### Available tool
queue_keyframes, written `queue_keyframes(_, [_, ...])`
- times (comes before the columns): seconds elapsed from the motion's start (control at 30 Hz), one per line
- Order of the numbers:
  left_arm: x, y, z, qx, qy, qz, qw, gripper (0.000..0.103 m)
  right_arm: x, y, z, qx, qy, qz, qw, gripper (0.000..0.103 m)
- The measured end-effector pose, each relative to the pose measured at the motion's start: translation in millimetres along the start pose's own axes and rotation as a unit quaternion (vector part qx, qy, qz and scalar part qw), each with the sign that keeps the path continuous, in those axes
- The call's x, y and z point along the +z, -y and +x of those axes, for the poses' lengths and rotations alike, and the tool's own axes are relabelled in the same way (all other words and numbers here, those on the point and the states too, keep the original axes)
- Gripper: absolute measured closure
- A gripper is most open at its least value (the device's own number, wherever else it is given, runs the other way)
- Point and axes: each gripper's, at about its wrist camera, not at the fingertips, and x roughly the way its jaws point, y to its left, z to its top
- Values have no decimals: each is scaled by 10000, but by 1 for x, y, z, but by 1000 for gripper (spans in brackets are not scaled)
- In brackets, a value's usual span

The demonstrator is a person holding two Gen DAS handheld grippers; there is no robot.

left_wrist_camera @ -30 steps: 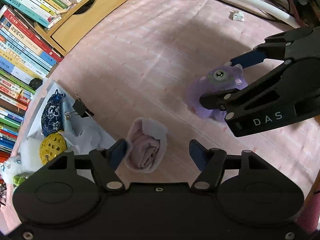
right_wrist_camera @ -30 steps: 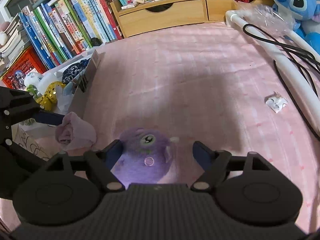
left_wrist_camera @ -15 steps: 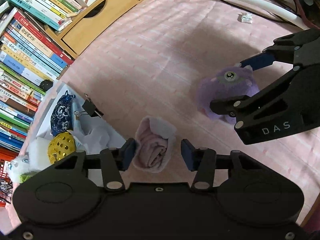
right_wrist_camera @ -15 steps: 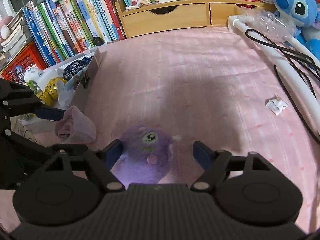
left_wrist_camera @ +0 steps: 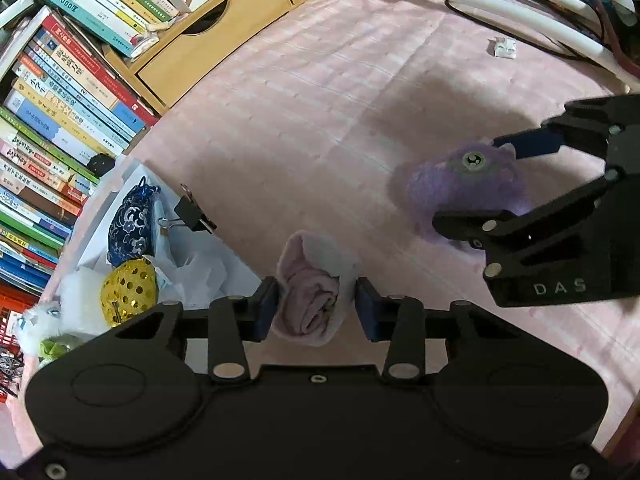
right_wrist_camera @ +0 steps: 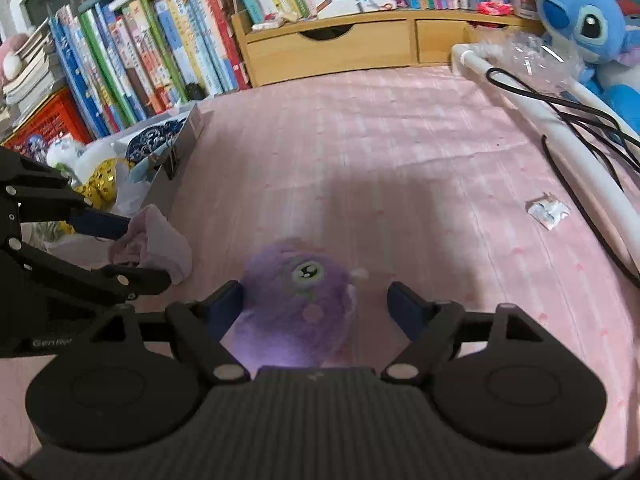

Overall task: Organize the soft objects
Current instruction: 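Grasp the pink folded cloth with the left tool while the right tool grasps the purple plush, then carry the pink cloth and purple plush over the white tray with both tools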

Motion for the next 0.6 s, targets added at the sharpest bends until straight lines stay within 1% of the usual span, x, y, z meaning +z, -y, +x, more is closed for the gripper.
queue_keyframes(0.13, [0,-1,-1,-17,20,-81,10000,64,-7,-4,-7,-71,220,-87,9997,25])
queue_keyframes(0.2, [0,-1,-1,-14,25,-104,9999,64,-10,-7,-11,-91,354,-197,9991,31])
queue_keyframes(0.27, [0,-1,-2,-3,28,-126,9999,64,-14,-13,-15,-92,490,-360,9981,41])
queue_keyframes(0.3, [0,-1,-2,-5,31,-137,9999,64,-16,-15,-16,-95,537,-433,9976,43])
queue_keyframes(0.43, [-1,0,-2,5,41,-162,9999,64,-22,-21,-17,-198,667,-588,9958,45])
queue_keyframes(0.6, [-2,0,-3,7,49,-215,9998,64,-26,-17,-12,-45,658,-454,9968,45])
